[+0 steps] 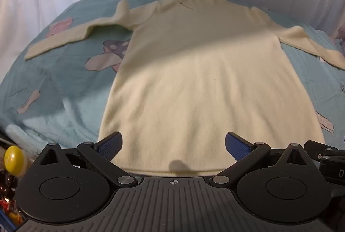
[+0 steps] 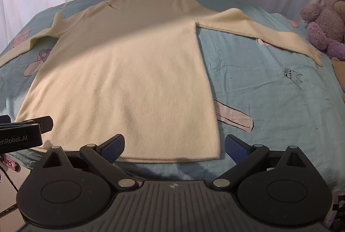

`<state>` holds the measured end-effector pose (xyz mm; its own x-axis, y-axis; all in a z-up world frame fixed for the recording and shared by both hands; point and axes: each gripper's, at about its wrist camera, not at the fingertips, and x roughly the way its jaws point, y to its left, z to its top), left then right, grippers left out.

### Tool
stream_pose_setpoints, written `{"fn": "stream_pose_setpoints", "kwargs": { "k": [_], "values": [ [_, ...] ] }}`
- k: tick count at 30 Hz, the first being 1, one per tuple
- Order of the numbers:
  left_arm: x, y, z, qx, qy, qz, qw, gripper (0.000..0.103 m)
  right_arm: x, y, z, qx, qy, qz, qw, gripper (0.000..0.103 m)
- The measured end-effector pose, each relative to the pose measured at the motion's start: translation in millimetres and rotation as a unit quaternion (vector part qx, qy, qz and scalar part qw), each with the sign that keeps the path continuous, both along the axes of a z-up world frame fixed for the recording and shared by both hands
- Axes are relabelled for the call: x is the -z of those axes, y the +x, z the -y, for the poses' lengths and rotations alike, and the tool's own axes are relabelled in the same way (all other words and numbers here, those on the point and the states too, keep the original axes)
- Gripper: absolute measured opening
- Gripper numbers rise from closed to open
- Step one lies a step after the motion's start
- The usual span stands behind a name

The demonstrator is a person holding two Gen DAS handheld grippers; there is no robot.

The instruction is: Fold small clothes

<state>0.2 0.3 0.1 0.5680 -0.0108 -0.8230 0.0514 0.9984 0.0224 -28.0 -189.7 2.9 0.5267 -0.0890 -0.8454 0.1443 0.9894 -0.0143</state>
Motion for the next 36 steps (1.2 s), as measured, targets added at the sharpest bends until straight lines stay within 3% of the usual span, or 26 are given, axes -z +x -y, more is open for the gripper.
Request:
{"fn": "stream_pose_setpoints", "kwargs": {
  "k": [36],
  "values": [
    [4.1, 2.3, -0.3, 0.003, 0.007, -0.001, 1.0, 0.103, -2.4, -1.1, 2.2, 0.006, 0.005, 0.003, 1.0, 0.099]
  ]
}}
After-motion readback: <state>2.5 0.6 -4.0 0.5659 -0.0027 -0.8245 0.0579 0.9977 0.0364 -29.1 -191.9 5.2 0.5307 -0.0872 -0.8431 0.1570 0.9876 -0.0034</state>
